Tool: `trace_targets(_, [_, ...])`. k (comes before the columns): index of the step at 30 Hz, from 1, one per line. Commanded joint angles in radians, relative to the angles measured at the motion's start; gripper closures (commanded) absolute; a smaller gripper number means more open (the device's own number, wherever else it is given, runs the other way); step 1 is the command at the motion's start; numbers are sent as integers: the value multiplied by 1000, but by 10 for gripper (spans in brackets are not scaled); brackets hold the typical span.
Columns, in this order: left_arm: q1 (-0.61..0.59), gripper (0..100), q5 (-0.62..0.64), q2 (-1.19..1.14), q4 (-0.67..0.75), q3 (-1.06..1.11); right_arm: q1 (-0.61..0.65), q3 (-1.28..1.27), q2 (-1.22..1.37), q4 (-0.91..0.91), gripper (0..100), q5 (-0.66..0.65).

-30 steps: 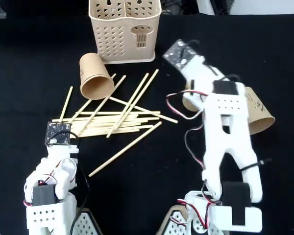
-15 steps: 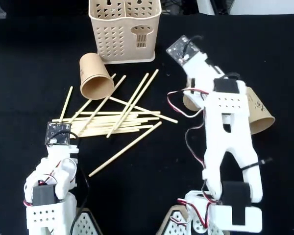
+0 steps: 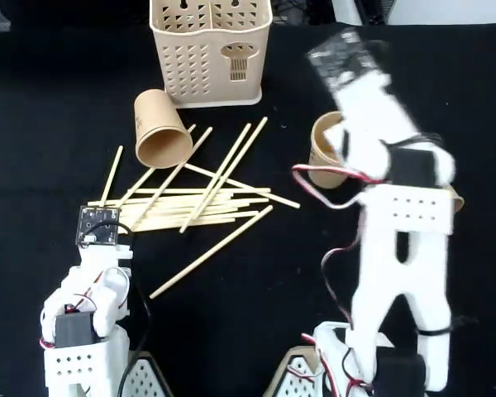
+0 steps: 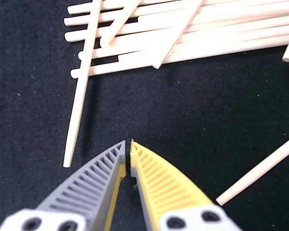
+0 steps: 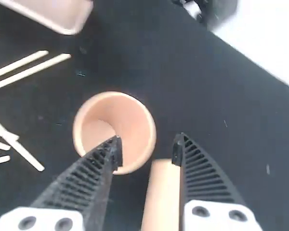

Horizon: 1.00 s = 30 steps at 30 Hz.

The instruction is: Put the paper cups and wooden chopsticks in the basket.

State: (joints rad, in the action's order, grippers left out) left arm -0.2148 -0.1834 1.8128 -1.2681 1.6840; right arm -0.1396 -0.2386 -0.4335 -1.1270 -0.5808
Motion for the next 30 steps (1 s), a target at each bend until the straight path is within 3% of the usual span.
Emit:
trace_targets(1, [12,970,6,6,-3,15,-137,54,-12,-98,810,40])
trace_targets(7, [12,970,6,6,-3,15,-368,-13,113,-278,811,153])
trace_targets(12, [12,970,6,6,-3,15,-439,-70,226,-265,811,310])
trace_targets(16, [8,970,6,6,-3,15,-479,-127,254,-175,811,393])
trace_targets(30, [7,970,6,6,-3,15,-434,-377,262,296,811,437])
